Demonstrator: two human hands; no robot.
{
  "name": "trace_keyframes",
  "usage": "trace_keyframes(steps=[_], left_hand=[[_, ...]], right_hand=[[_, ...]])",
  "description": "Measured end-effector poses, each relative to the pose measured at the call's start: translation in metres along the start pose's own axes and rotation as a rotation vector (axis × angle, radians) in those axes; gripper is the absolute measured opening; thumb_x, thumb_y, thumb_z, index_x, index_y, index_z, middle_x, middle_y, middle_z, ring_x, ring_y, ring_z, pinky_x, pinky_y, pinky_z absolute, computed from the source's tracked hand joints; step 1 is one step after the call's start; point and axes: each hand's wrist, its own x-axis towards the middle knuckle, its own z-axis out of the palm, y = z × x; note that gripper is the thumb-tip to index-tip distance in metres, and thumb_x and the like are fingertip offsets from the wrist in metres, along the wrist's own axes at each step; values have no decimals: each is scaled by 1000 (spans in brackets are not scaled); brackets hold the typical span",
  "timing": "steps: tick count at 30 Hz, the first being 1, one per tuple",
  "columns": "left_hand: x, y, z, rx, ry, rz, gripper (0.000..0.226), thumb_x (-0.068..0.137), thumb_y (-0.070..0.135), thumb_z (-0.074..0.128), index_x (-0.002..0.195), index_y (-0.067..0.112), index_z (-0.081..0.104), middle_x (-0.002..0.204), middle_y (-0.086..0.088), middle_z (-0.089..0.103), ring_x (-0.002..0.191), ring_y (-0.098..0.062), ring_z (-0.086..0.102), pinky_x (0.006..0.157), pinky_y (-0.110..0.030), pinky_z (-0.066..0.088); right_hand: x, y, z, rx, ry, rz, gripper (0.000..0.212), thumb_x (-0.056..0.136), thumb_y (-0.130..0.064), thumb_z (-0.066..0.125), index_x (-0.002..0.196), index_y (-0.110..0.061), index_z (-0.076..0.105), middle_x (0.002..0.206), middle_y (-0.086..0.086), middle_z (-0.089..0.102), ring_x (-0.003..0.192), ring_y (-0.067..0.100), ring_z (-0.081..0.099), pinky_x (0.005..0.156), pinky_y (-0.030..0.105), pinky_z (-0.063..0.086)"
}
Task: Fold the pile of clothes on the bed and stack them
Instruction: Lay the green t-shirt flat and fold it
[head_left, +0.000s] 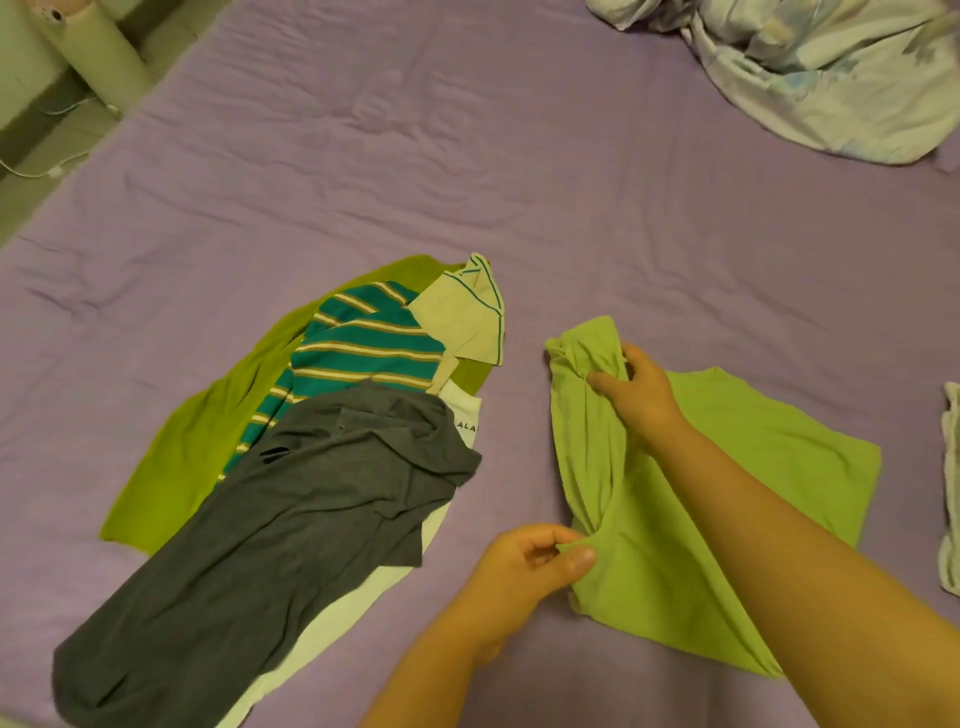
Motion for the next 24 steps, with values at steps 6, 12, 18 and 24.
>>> trace_keyframes(steps=[6,12,18,24], left_hand=[[19,-13,84,454,32,178,15,84,15,71,98,10,73,71,13,59,63,5,50,67,-13,41],[40,-53,175,992,-108,415,24,91,32,59,107,17,69,104,-5,61,98,-19,56,82,-27,39],[68,-96,237,1107,-226,381,26,95,29,52,112,14,65,114,-7,60,109,-24,53,89,-36,39],[82,-124,245,1266,-184,625,39,71,31,82,104,14,72,93,-5,71,88,-25,69,74,-27,56]], right_hand=[[-18,43,-100,157,83,85,28,93,2,52,120,-2,56,78,-4,69,58,-4,59,56,12,45],[-42,98,-190,196,141,154,35,95,2,48,129,-6,51,68,-11,69,52,-5,58,49,8,45],[-43,149,-238,269,198,180,35,97,-6,49,131,-11,51,110,10,61,87,17,59,78,29,45],[-42,198,-247,258,299,274,44,96,-4,46,140,-7,42,135,14,52,115,25,53,91,31,43]])
